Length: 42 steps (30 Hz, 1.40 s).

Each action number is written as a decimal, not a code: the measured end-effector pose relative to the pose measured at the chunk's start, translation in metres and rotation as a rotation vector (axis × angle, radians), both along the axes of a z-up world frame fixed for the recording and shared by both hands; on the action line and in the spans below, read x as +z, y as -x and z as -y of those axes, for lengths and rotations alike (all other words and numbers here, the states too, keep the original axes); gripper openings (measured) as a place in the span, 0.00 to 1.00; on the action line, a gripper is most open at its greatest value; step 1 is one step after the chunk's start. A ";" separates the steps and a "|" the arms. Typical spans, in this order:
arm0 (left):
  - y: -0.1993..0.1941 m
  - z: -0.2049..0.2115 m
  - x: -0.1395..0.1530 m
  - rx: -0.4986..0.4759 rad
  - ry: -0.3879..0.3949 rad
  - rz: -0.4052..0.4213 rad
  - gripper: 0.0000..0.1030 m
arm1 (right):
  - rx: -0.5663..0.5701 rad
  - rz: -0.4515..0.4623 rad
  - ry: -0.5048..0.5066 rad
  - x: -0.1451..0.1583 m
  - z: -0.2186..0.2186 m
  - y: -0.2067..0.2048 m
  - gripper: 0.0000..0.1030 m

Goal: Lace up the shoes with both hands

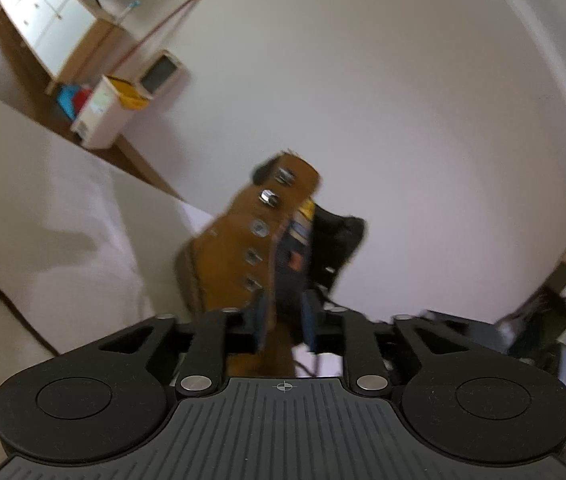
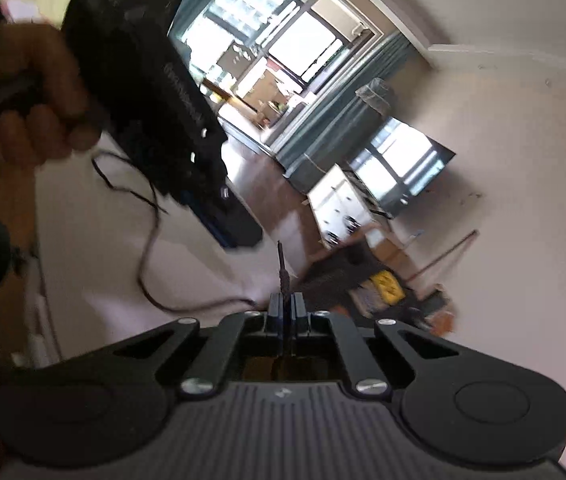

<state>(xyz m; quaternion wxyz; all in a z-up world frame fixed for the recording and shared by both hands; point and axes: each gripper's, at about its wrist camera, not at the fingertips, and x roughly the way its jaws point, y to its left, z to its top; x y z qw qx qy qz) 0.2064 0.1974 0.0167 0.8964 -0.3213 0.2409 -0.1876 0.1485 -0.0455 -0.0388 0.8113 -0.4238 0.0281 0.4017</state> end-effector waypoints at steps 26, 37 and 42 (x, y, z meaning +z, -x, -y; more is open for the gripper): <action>-0.064 0.019 0.014 -0.088 -0.201 -0.083 0.16 | 0.084 0.197 0.397 -0.040 -0.037 -0.027 0.04; -0.066 0.013 0.009 -0.115 -0.160 -0.064 0.17 | 0.128 0.226 0.488 -0.050 -0.056 -0.037 0.04; -0.066 0.012 0.008 -0.124 -0.153 -0.059 0.17 | 0.119 0.221 0.488 -0.053 -0.063 -0.038 0.04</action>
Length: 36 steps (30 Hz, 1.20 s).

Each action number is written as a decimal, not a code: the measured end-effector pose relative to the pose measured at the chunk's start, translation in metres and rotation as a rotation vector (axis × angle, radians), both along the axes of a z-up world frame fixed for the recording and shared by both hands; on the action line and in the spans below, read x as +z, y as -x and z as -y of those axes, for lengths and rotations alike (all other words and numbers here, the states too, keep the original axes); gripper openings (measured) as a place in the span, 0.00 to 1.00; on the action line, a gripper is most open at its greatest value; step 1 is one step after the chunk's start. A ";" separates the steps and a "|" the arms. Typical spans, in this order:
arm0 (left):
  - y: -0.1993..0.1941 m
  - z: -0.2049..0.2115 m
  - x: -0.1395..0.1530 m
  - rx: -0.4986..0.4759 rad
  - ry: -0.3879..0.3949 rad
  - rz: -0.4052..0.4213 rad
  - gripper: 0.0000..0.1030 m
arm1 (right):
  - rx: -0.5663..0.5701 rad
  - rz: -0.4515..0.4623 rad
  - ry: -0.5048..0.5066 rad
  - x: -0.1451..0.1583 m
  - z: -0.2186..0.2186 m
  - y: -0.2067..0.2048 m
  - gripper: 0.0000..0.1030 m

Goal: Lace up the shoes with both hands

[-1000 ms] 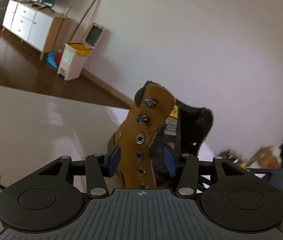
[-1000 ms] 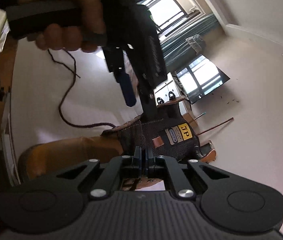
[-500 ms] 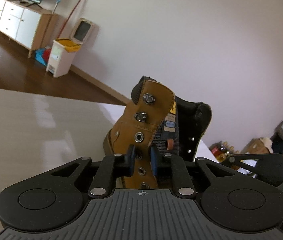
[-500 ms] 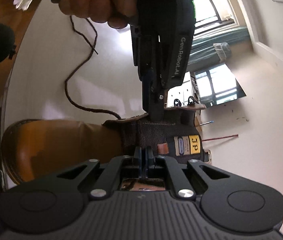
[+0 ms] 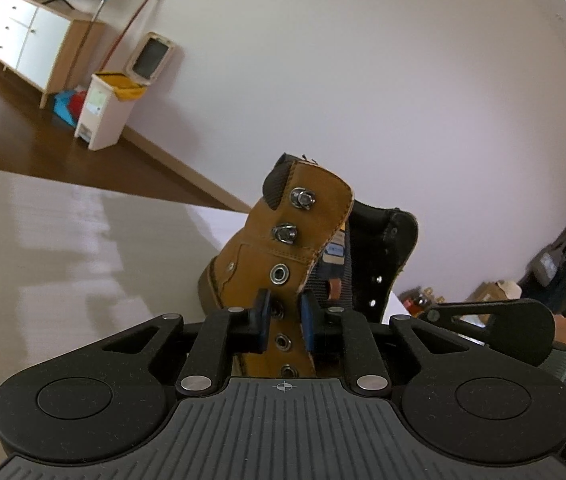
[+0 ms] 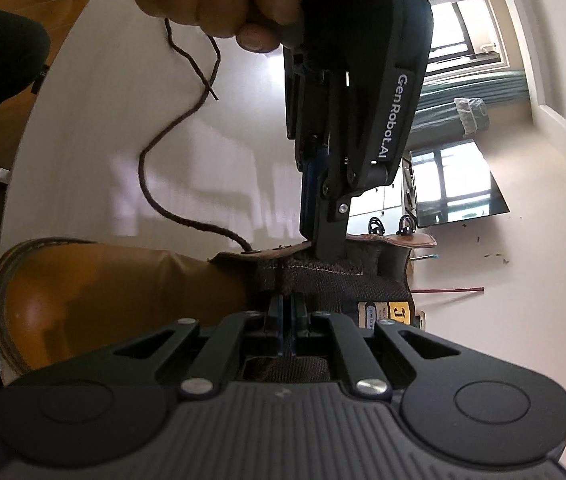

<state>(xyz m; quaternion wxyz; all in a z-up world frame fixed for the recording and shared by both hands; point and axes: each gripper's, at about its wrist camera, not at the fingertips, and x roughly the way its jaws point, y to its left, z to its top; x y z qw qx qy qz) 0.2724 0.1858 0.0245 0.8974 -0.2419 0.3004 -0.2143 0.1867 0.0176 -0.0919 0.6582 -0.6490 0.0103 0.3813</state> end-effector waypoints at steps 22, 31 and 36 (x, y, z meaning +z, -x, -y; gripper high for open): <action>-0.001 -0.006 -0.003 -0.044 -0.002 0.015 0.17 | -0.006 0.003 0.131 0.006 -0.015 0.007 0.05; -0.003 -0.005 -0.006 -0.042 0.010 0.015 0.19 | -0.012 0.005 0.016 0.013 0.010 0.014 0.12; -0.002 -0.007 -0.004 -0.045 0.006 0.017 0.19 | -0.013 0.001 -0.057 0.020 0.022 0.019 0.26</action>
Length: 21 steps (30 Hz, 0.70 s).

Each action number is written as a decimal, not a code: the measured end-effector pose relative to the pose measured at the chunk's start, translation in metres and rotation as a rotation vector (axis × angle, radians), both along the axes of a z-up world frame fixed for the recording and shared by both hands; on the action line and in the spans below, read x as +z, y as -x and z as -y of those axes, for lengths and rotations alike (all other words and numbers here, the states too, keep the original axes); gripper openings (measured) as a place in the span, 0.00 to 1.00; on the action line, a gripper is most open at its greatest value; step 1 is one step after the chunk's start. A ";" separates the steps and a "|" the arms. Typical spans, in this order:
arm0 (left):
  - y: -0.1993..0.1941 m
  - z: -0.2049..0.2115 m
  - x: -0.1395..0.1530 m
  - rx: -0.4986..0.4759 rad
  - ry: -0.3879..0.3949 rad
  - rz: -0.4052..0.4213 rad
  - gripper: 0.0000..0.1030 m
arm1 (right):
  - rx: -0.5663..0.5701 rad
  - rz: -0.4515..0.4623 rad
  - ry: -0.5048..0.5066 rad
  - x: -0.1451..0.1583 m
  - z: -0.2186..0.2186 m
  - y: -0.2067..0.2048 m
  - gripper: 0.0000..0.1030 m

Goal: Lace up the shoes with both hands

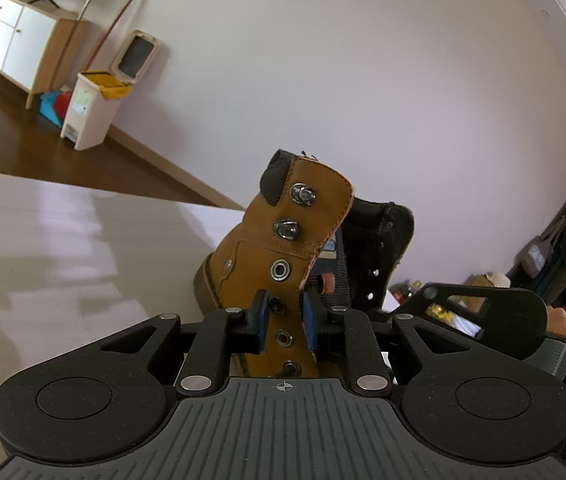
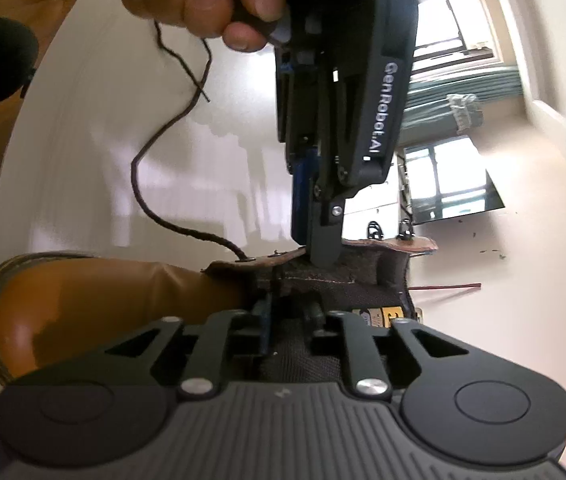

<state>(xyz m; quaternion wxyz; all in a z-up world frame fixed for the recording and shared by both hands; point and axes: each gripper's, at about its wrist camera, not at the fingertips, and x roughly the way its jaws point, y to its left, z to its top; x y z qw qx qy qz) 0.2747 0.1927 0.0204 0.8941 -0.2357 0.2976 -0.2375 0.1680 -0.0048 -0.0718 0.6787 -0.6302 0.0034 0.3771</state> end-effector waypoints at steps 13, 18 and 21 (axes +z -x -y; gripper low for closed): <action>0.000 -0.002 0.000 -0.012 -0.008 0.000 0.23 | -0.022 -0.172 -0.097 0.017 -0.013 -0.028 0.04; 0.004 -0.006 0.000 -0.030 -0.013 0.007 0.26 | -0.002 -0.190 -0.099 0.021 -0.017 -0.029 0.04; 0.013 -0.012 -0.001 -0.045 -0.034 0.025 0.26 | -0.004 -0.191 -0.108 0.025 -0.014 -0.026 0.04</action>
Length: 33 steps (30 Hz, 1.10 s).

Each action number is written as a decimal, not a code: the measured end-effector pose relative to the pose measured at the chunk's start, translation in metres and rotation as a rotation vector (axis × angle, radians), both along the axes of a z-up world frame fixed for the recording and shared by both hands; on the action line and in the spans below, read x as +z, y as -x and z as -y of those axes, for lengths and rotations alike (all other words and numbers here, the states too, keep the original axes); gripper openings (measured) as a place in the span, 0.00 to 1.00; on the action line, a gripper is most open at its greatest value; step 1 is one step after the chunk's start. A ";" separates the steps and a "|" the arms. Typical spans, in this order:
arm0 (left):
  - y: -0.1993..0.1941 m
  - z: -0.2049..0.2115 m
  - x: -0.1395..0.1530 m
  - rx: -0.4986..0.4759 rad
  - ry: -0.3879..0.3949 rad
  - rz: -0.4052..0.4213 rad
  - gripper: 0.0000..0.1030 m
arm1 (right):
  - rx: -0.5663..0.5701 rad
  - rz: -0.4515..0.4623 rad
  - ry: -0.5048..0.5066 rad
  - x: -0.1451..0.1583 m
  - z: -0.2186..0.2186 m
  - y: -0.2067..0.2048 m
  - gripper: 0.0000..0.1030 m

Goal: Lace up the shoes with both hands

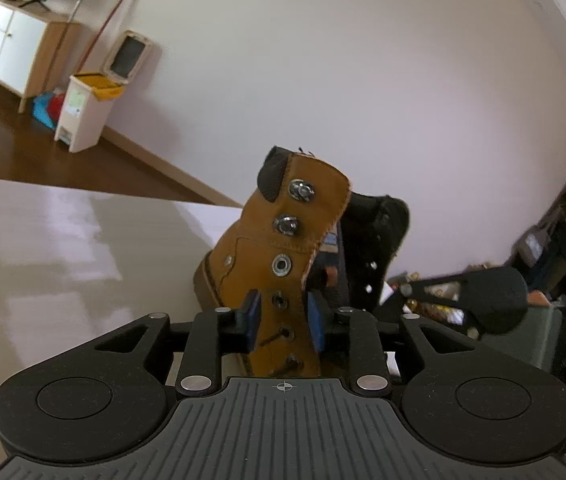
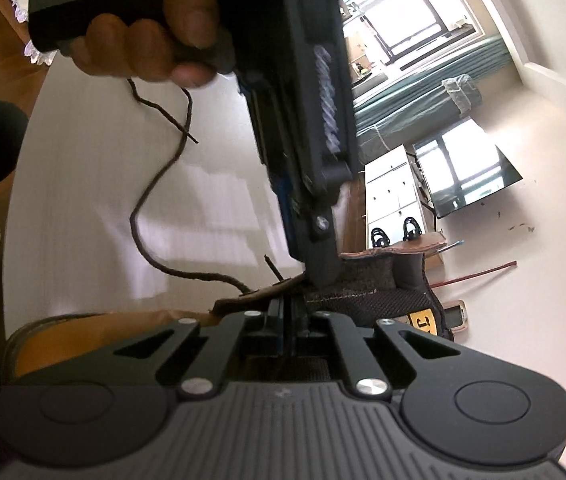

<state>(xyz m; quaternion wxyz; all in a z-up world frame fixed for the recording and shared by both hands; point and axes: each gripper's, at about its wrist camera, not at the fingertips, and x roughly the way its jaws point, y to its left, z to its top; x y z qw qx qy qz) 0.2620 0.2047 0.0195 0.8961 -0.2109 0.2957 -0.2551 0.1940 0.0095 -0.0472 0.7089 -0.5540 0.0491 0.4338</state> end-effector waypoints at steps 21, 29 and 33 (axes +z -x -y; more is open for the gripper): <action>0.005 -0.012 -0.015 -0.094 0.011 0.082 0.02 | -0.023 0.001 -0.055 -0.015 0.008 -0.005 0.12; 0.062 -0.105 0.033 0.377 -0.409 0.139 0.02 | -0.156 0.050 -0.153 0.008 0.047 0.004 0.26; 0.093 -0.153 0.033 0.623 -0.636 0.072 0.02 | -0.211 0.063 -0.189 0.014 0.063 0.013 0.36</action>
